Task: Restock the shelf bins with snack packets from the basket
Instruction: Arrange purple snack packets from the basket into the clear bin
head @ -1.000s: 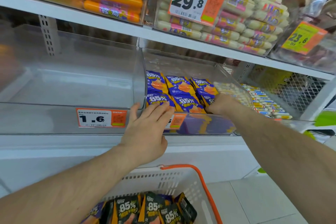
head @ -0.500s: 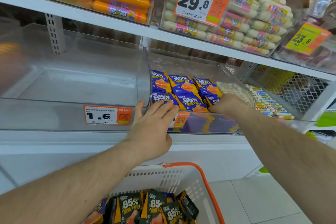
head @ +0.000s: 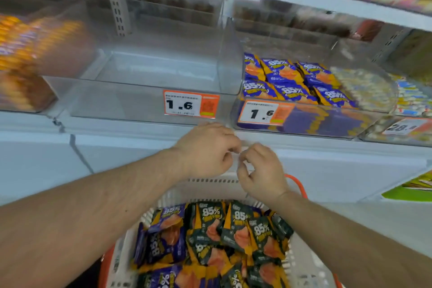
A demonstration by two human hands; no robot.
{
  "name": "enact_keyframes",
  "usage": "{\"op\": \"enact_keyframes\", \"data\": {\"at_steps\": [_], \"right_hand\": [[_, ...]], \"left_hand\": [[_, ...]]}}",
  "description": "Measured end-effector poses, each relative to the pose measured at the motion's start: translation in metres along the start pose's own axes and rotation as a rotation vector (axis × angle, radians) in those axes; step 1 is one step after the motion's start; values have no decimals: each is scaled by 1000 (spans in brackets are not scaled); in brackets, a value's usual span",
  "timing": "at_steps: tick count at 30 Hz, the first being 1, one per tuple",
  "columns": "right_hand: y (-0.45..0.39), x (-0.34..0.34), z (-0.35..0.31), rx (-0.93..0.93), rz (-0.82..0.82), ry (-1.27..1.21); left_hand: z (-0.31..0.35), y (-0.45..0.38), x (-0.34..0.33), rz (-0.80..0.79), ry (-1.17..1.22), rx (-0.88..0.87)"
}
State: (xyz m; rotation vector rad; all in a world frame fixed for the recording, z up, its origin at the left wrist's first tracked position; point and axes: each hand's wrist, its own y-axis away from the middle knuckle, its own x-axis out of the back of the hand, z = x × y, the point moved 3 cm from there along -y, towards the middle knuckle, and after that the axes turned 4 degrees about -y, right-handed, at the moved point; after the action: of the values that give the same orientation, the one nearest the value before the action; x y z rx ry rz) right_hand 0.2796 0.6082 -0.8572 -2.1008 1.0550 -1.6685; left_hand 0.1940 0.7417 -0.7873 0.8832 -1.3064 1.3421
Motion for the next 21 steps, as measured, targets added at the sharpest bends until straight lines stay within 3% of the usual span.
{"op": "enact_keyframes", "data": {"at_steps": [4, 7, 12, 17, 21], "right_hand": [[52, -77, -19, -108, -558, -29], [80, -119, -39, -167, -960, -38], [106, -165, -66, -201, -1321, -78], [107, -180, -77, -149, -1329, -53], [100, -176, -68, -393, -1161, -316]], "left_hand": [[-21, 30, -21, -365, 18, 142], [-33, 53, -32, -529, 38, 205], [-49, 78, -40, -690, 30, 287], [-52, 81, -39, -714, 76, 303], [-54, 80, -38, -683, 128, 339]]}}
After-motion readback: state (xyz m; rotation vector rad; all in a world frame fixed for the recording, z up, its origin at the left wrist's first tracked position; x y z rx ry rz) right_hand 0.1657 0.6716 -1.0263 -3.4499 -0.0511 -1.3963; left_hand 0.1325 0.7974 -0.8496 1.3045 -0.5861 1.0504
